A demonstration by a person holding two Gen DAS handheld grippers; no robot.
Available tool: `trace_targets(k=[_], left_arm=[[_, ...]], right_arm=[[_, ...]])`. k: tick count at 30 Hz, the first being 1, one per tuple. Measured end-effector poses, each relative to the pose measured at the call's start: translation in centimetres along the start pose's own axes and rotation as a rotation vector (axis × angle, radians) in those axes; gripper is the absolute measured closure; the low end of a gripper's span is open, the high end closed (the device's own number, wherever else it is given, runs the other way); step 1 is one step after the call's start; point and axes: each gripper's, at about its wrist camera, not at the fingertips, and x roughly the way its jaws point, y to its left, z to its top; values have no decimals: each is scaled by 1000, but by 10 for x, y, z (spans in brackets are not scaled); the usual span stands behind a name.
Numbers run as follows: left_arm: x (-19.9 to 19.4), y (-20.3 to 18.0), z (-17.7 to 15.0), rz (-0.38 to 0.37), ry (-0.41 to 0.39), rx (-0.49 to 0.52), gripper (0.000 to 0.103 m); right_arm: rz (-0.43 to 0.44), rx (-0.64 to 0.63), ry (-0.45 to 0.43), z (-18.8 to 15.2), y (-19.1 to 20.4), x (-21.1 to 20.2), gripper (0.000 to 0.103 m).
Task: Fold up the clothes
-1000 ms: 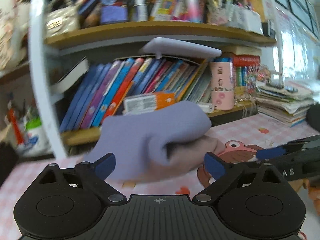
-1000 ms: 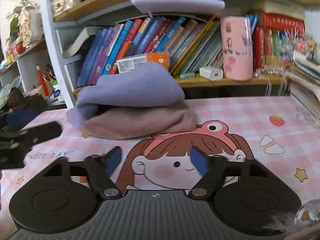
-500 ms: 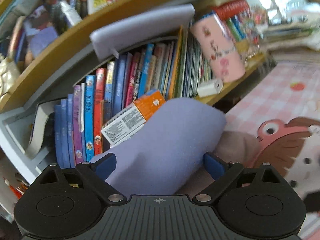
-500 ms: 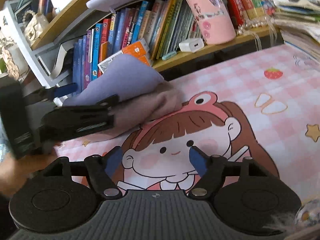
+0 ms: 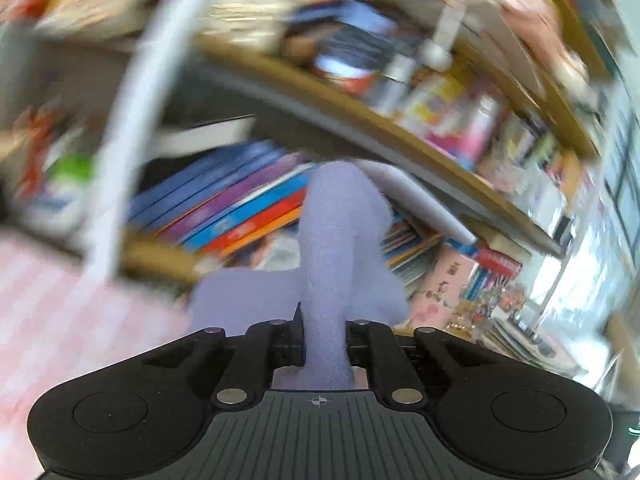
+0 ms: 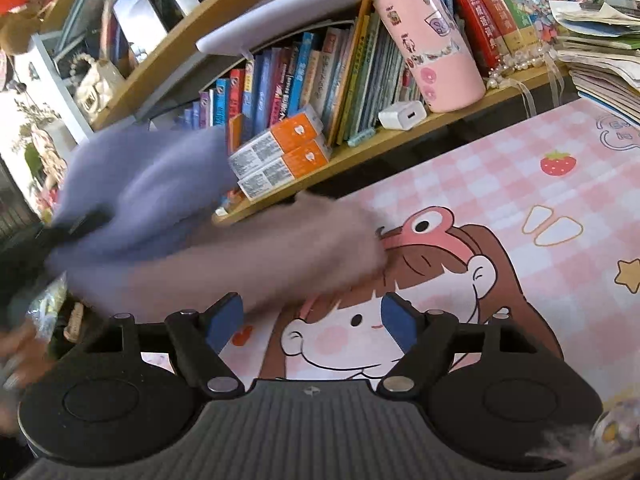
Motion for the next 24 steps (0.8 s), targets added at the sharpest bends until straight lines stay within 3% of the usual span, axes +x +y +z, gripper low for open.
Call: trace_targets(k=[3, 6, 11, 13, 15, 17, 19, 24], left_arm=[[-49, 42, -15, 182, 103, 2, 79], [-90, 65, -27, 330, 148, 25, 63], [-135, 44, -23, 439, 67, 236, 36], [-143, 22, -22, 448, -12, 370, 28], [-136, 4, -22, 415, -20, 497, 18], [-129, -14, -21, 379, -24, 623, 16], [-114, -14, -24, 371, 21, 646, 16], [-70, -1, -28, 376, 141, 657, 16]], right_arm=[[11, -8, 24, -1, 4, 3, 28], [29, -40, 75, -6, 12, 9, 27], [91, -113, 165, -19, 39, 18, 27], [125, -153, 192, -25, 55, 21, 27], [141, -184, 205, -30, 68, 23, 31], [135, -203, 207, -34, 78, 27, 51], [121, -207, 207, -37, 84, 30, 60], [91, -191, 182, -28, 78, 37, 62]])
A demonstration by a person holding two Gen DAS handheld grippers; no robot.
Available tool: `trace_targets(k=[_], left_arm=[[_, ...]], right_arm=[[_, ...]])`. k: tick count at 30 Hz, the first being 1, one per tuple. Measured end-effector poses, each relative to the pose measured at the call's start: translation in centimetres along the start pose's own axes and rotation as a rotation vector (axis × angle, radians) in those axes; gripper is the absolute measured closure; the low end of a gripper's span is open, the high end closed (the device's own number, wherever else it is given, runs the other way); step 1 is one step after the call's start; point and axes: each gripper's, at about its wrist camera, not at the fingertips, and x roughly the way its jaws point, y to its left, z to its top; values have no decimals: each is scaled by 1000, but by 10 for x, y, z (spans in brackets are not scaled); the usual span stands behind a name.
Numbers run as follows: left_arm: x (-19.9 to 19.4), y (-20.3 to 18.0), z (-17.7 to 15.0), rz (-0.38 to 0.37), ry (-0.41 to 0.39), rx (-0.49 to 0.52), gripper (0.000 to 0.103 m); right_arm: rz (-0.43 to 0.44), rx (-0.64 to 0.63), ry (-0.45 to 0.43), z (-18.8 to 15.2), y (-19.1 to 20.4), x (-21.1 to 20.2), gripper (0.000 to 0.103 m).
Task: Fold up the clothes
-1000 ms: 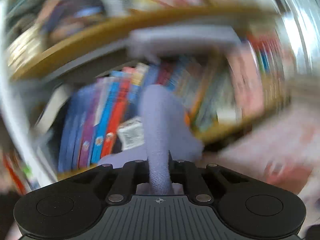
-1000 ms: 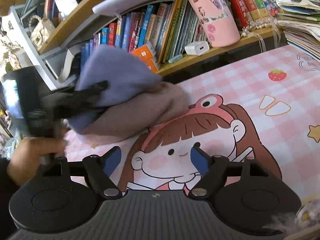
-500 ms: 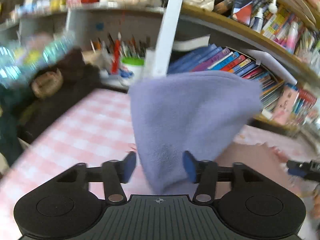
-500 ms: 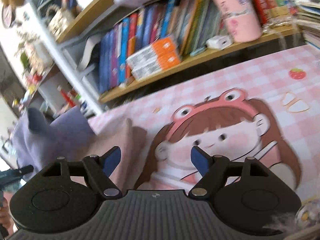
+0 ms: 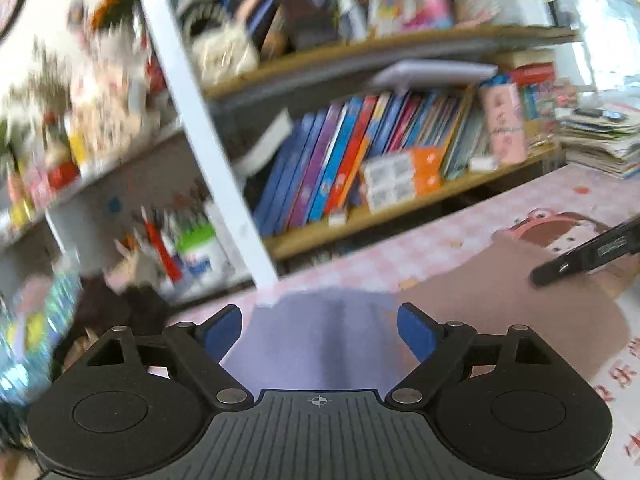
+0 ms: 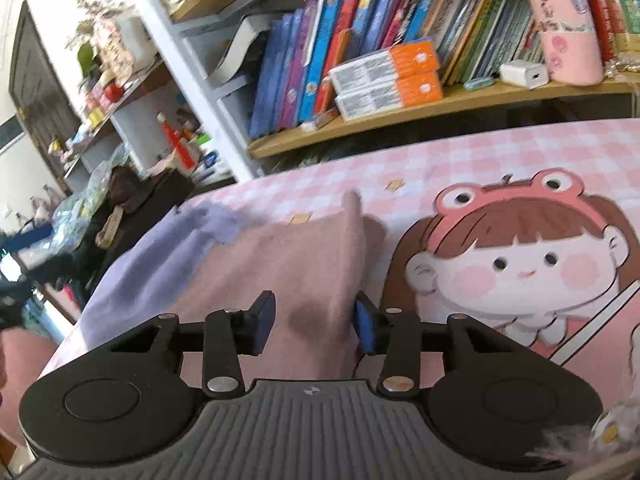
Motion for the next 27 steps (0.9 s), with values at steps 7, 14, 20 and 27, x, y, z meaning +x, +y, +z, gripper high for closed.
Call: trace_targets(k=[7, 14, 20, 27], left_arm=[[92, 24, -2, 54, 218, -94, 16], [135, 57, 1, -7, 289, -288, 16], [125, 57, -4, -165, 258, -354, 16], [119, 21, 6, -353, 204, -315, 16]], right_arm=[[29, 26, 28, 6, -14, 10, 85], [88, 90, 8, 13, -36, 0, 96], [-33, 165, -143, 41, -82, -34, 96], [-124, 70, -112, 40, -100, -49, 96]])
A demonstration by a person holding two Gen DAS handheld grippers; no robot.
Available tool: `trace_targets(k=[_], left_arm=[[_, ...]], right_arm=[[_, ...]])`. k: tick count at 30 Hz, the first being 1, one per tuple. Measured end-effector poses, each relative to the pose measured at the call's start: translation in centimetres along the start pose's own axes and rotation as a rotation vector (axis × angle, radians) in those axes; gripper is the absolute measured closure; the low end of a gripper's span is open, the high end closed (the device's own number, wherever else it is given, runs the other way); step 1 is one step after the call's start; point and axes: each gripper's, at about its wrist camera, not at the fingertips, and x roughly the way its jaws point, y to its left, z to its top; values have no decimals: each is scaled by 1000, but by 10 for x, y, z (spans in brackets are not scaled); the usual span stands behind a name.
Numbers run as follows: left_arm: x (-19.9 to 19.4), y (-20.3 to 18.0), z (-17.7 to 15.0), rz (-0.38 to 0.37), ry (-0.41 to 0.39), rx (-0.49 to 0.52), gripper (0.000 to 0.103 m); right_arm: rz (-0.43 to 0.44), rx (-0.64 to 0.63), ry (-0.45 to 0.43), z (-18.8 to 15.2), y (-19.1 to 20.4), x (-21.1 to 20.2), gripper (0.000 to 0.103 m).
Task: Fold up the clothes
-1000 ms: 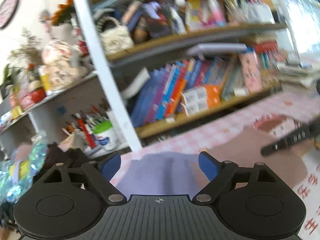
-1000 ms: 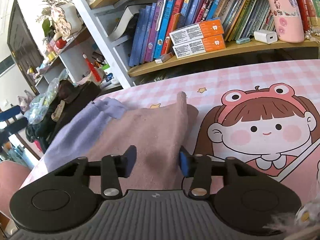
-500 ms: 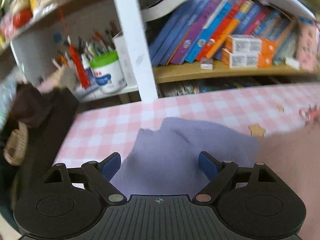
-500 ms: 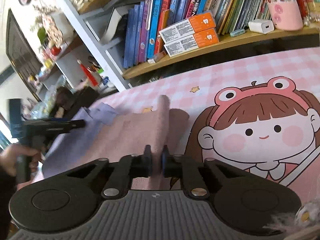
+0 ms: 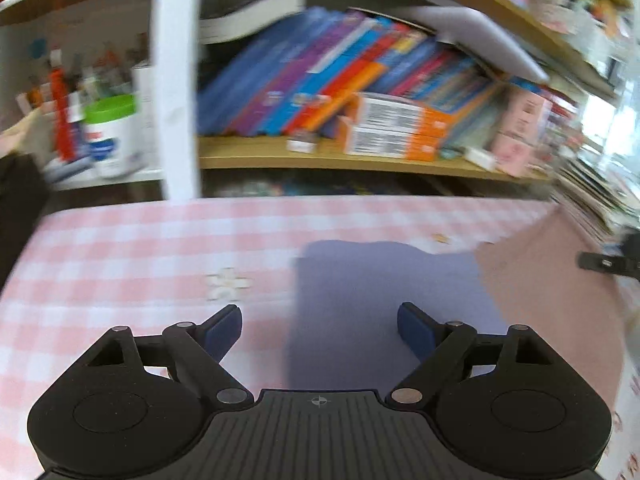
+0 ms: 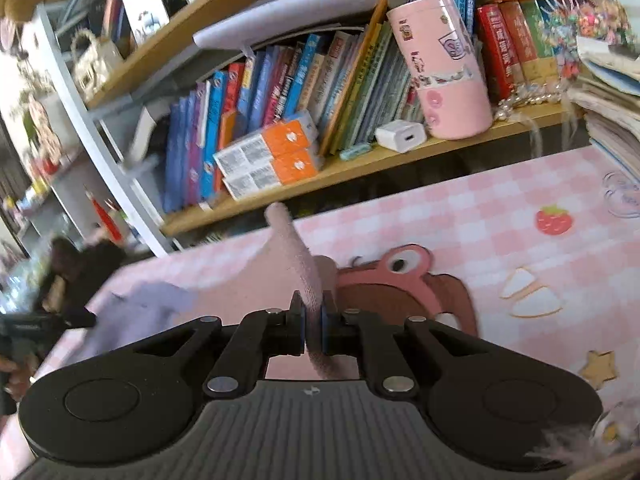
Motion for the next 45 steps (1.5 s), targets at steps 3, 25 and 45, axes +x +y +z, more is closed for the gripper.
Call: trace_targets(k=[3, 25, 45], left_arm=[[9, -13, 4, -6, 15, 43, 21], [-206, -44, -102, -298, -260, 59, 97], [-116, -97, -76, 28, -88, 397, 50]], right_arm=[[-13, -12, 14, -1, 0, 6, 91], [238, -420, 4, -49, 57, -191, 92], [-78, -966, 159, -69, 147, -63, 44]])
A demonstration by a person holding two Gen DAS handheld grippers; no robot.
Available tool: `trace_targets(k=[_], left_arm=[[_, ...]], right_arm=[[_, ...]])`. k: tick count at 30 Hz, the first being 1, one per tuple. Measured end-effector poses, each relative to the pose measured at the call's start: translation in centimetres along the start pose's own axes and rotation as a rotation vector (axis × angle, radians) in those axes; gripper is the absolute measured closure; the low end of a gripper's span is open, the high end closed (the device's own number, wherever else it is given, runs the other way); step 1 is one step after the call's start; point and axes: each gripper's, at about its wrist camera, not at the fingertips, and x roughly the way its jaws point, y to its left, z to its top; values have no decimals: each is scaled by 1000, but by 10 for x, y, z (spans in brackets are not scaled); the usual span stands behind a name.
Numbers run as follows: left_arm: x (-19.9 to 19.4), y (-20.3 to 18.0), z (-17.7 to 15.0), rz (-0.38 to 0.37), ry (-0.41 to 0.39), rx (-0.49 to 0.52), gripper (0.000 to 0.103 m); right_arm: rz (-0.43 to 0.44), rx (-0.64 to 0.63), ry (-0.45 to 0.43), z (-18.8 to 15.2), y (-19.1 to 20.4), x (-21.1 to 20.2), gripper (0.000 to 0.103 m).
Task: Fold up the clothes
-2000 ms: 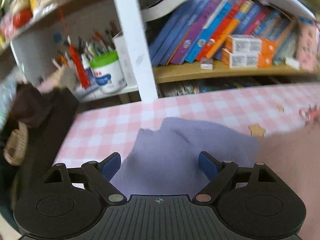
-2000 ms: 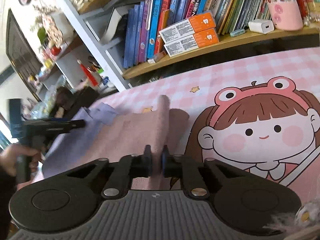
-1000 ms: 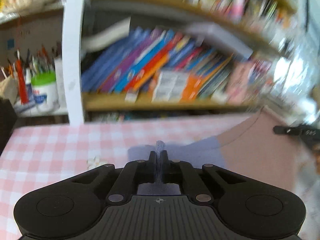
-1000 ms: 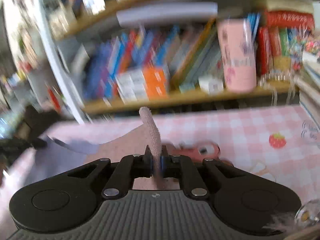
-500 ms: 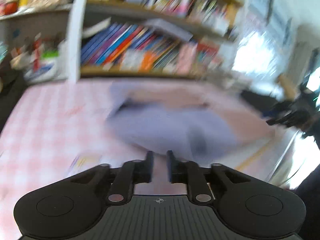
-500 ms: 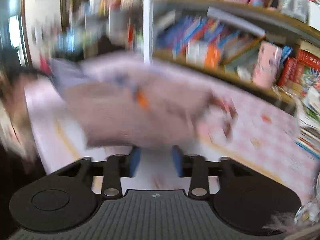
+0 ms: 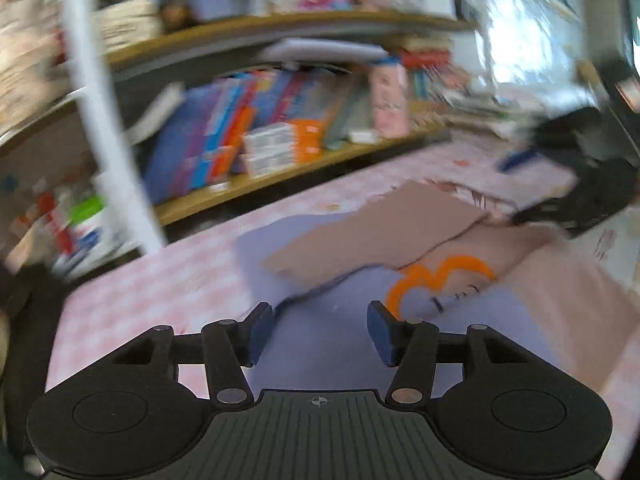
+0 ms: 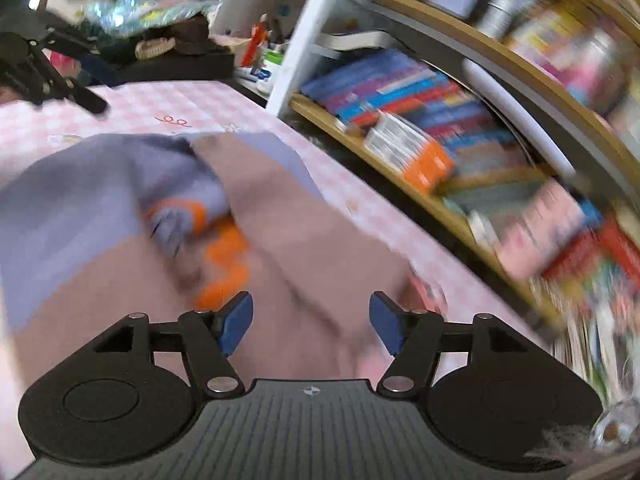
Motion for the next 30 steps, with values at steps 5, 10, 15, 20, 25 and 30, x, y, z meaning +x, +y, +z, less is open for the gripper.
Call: trace_targets(k=[5, 10, 15, 20, 25, 30], left_arm=[[44, -29, 10, -19, 48, 96, 50], [46, -29, -1, -19, 67, 98, 50], [44, -26, 6, -9, 43, 121, 50], [70, -47, 42, -68, 5, 219, 46], [117, -93, 66, -119, 46, 380, 45], [148, -131, 74, -189, 81, 475, 45]], right_arm=[[81, -160, -19, 62, 41, 71, 51], [138, -188, 13, 92, 63, 129, 78], [189, 8, -68, 90, 23, 101, 96], [83, 251, -131, 68, -41, 51, 98], [-121, 418, -126, 31, -93, 21, 98], [-421, 510, -92, -23, -142, -17, 98]])
